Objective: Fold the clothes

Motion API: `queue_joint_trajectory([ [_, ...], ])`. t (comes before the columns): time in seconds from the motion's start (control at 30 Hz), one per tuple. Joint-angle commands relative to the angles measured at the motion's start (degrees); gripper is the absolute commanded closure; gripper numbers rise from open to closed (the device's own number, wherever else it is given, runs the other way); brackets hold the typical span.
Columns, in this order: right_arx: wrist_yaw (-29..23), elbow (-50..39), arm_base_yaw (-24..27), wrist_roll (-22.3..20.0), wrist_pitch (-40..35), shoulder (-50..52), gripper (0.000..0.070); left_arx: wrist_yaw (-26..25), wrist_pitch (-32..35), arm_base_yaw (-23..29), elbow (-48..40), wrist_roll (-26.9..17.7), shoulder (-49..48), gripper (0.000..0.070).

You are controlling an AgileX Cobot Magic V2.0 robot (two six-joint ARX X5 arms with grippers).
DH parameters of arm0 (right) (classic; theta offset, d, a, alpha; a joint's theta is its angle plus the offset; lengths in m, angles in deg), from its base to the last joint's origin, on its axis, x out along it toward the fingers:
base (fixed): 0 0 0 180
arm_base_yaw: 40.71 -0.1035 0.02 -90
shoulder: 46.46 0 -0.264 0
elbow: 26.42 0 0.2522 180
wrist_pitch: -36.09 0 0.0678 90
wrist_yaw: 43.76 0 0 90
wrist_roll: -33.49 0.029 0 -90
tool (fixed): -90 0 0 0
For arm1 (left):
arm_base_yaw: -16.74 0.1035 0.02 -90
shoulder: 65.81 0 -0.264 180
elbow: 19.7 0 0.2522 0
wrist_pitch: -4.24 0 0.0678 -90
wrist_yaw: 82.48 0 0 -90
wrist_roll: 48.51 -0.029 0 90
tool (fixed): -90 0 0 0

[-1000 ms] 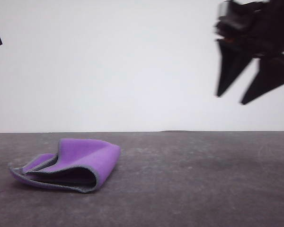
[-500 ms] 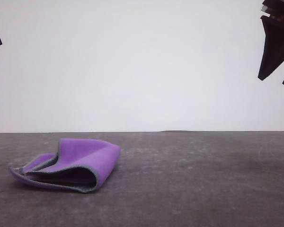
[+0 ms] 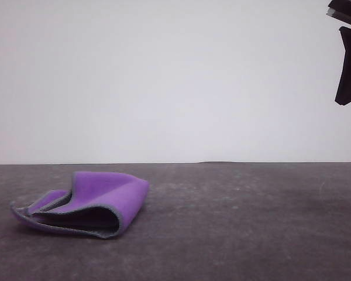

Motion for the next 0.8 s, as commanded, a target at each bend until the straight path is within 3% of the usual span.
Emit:
queue_joint_trajectory([
  [0.0,-0.17,0.5,-0.15,-0.31,-0.47,-0.5,0.0692,0.09,0.29,0.07,0.44,1.23,0.55,0.0687],
  [0.57,-0.17,0.5,-0.15,-0.31,-2.41,-0.5,0.0693,0.09,0.35,0.07,0.44,1.15,0.52,0.0687],
  [0.67,-0.17,0.5,-0.15,-0.31,-2.41,-0.5,0.0692,0.41,0.94,0.24,0.43,-1.35,-0.33,0.0686],
  [0.77,-0.17,0.5,-0.15,-0.31,-2.46,-0.5,0.0693,2.01,2.23,0.62,0.04,0.41,-2.51,0.0684],
])
